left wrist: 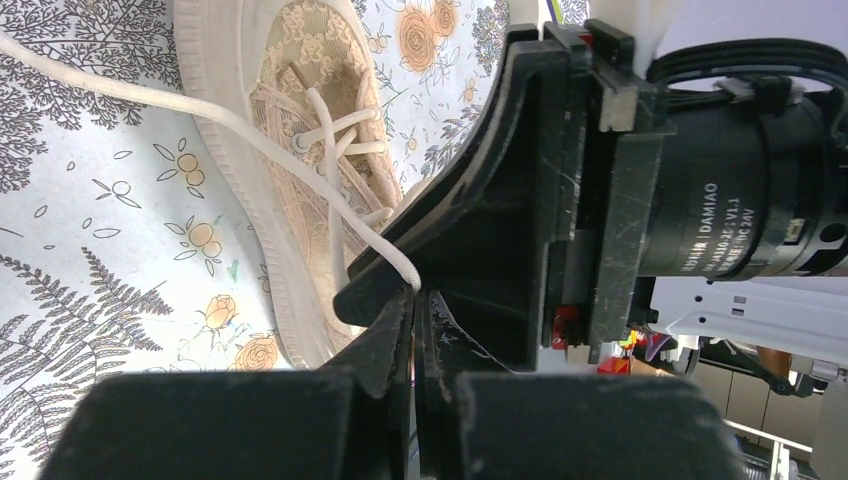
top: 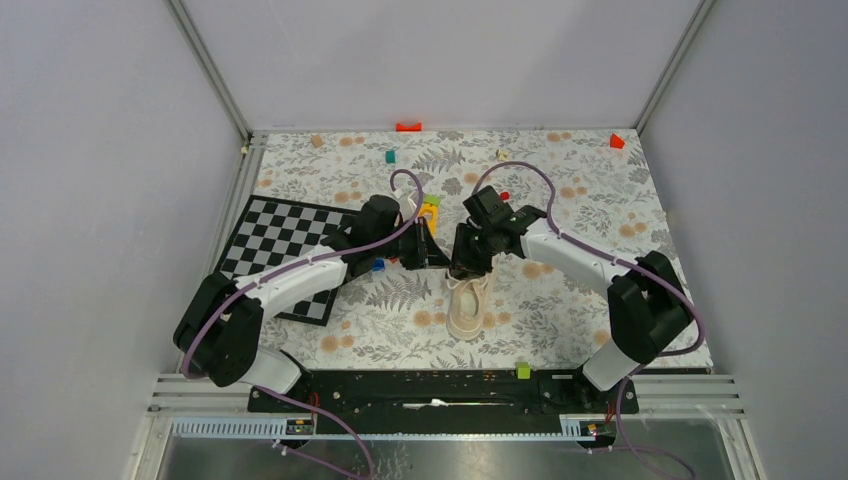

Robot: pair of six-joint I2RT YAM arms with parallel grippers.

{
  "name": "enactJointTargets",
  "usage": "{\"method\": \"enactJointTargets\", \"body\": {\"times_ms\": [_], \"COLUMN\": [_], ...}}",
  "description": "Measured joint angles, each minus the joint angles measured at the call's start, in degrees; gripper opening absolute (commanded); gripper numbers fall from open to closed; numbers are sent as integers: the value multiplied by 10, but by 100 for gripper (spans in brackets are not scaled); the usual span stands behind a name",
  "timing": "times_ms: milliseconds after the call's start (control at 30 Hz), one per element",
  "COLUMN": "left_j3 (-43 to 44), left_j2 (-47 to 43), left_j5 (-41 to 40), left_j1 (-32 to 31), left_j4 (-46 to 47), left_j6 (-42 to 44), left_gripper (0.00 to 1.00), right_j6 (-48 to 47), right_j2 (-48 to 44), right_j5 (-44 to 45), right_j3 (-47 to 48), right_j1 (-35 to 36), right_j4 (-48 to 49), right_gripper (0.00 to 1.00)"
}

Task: Tie the shoes
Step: Cross the shoelace with the shoelace.

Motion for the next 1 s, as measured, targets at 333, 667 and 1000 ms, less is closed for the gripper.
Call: {"method": "enactJointTargets", "body": {"times_ms": [333, 667, 1000], "left_j3": [11, 87, 129], "left_j2": [18, 90, 136], "left_j5": [0, -2, 10], "left_j1": [-1, -1, 5], "left_j4": [3, -5, -30], "left_j6": [0, 1, 4], "left_gripper": [0, 0, 0], "right_j6": [-11, -17, -122], "right_j2": [-70, -187, -198], "right_j5": [38, 105, 184], "right_j3": [-10, -55, -63], "right_j1": [-8, -8, 120], "right_j4": [-36, -55, 44], "right_gripper": [41, 41, 44]}}
